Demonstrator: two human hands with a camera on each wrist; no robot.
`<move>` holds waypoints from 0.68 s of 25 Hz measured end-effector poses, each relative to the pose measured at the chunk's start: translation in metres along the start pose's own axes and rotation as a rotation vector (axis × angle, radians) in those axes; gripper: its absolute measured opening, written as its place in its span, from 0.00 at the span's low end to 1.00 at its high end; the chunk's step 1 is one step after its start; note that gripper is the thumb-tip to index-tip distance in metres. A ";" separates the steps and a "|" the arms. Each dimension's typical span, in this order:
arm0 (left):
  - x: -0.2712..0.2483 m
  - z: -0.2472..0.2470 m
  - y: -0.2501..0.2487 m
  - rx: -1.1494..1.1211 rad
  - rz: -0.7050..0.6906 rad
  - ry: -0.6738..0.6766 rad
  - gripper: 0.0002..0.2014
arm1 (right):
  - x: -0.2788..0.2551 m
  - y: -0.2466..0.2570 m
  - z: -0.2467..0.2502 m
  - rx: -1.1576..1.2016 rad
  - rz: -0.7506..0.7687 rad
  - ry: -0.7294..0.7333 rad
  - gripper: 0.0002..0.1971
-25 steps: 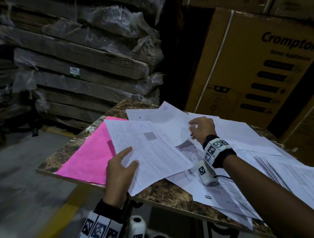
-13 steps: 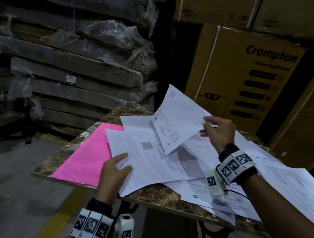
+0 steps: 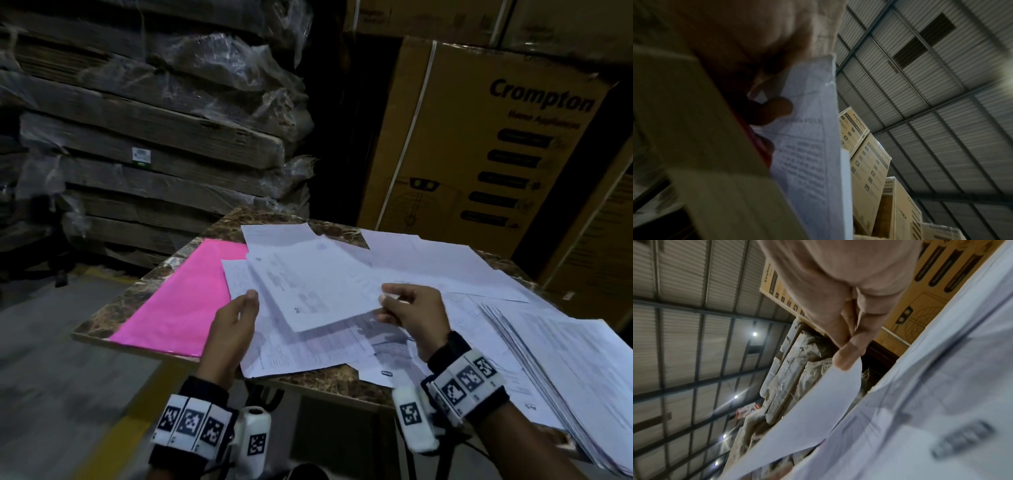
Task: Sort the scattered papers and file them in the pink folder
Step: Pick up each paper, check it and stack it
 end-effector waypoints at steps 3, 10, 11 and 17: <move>0.003 -0.003 -0.003 -0.049 0.020 0.003 0.32 | -0.015 -0.010 -0.021 -0.114 -0.142 0.223 0.12; 0.003 0.007 0.004 0.056 -0.068 -0.043 0.40 | -0.012 0.015 -0.036 -0.566 -0.199 0.531 0.11; 0.004 0.008 0.005 0.057 -0.081 -0.066 0.39 | -0.006 0.023 -0.034 -0.631 -0.178 0.526 0.11; 0.008 0.011 0.015 -0.087 0.015 -0.167 0.21 | 0.036 0.071 -0.023 -0.778 0.006 0.365 0.13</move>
Point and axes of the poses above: each hand's wrist, its own x-axis towards the middle knuckle, its own z-axis out of the back of the hand, y = z × x, the point moved 5 cm from there along x, towards the middle knuckle, and after that the axes turned 1 degree about x, right-handed, at the moved point
